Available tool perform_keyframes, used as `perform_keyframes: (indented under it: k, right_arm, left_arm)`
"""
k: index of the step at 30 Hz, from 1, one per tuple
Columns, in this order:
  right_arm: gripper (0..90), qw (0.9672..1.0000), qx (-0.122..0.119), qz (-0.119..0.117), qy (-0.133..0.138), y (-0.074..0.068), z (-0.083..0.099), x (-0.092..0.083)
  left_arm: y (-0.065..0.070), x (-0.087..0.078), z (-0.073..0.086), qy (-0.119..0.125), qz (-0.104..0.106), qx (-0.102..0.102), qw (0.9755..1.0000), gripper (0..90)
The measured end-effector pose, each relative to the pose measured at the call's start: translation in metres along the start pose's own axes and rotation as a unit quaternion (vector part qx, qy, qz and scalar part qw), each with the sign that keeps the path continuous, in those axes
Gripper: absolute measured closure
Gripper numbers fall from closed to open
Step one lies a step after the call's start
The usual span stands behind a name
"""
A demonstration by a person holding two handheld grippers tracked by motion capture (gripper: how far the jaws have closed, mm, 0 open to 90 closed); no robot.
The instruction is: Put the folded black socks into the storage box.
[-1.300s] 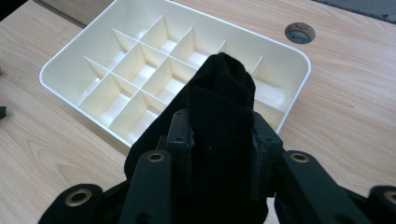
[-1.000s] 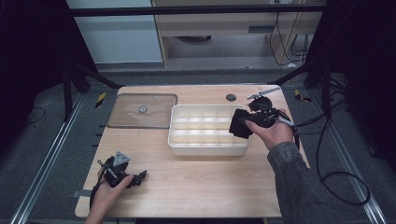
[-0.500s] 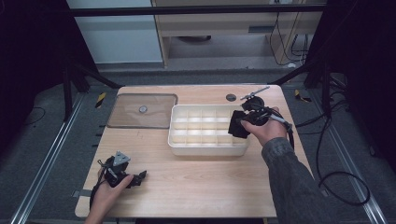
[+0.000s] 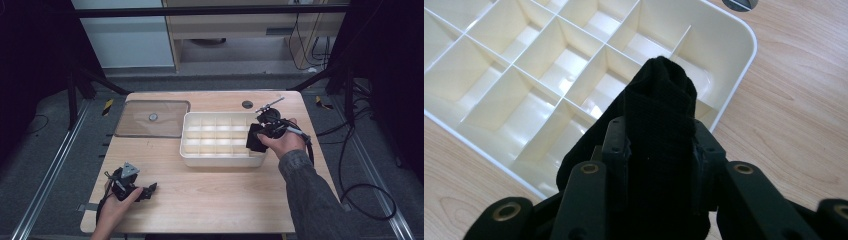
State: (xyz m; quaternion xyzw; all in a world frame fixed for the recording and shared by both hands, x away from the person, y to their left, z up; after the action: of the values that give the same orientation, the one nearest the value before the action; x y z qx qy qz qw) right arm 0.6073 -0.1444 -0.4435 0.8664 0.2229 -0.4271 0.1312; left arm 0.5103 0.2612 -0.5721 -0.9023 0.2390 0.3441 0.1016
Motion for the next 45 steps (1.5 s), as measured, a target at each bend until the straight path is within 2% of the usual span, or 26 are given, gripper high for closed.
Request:
perform_keyframes:
  k: [5,18,24,32,42,45]
  right_arm:
    - [67.5,0.9999,-0.003,0.009,-0.011,0.004,0.004,0.006]
    - [67.5,0.9992,-0.015,0.024,-0.029,0.004,0.008,0.015]
    - [67.6,0.9990,-0.013,0.022,-0.036,0.002,0.014,0.024]
    - [67.6,0.9987,-0.017,0.027,-0.039,0.003,0.016,0.026]
    - [67.7,0.9973,-0.041,0.036,-0.050,-0.005,0.020,0.033]
    - [67.7,0.9974,-0.037,0.035,-0.051,-0.007,0.022,0.036]
  left_arm:
    - [0.000,0.000,0.000,0.000,0.000,0.000,1.0000,0.0]
    - [0.000,0.000,0.000,-0.001,0.000,0.001,1.0000,0.0]
    - [0.000,0.000,0.000,-0.001,0.000,0.002,1.0000,0.0]
    - [0.000,0.000,0.000,-0.001,0.000,0.002,1.0000,0.0]
    - [0.000,0.000,0.000,-0.001,0.000,0.002,1.0000,0.0]
    - [0.000,0.000,0.000,-0.001,0.000,0.003,1.0000,0.0]
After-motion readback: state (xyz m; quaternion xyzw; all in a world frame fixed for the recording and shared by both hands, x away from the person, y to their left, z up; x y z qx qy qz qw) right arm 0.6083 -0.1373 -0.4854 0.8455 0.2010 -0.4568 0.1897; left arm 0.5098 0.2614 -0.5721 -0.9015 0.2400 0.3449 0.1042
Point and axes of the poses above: each handheld gripper's, and its own axes: x roughly forward along the jaws, z roughly out of its underside, y roughly to its right, the point moved 9 cm from there along x, roughly forward along the jaws, and after that the axes turned 3 degrees about y, right-handed, at the moved point
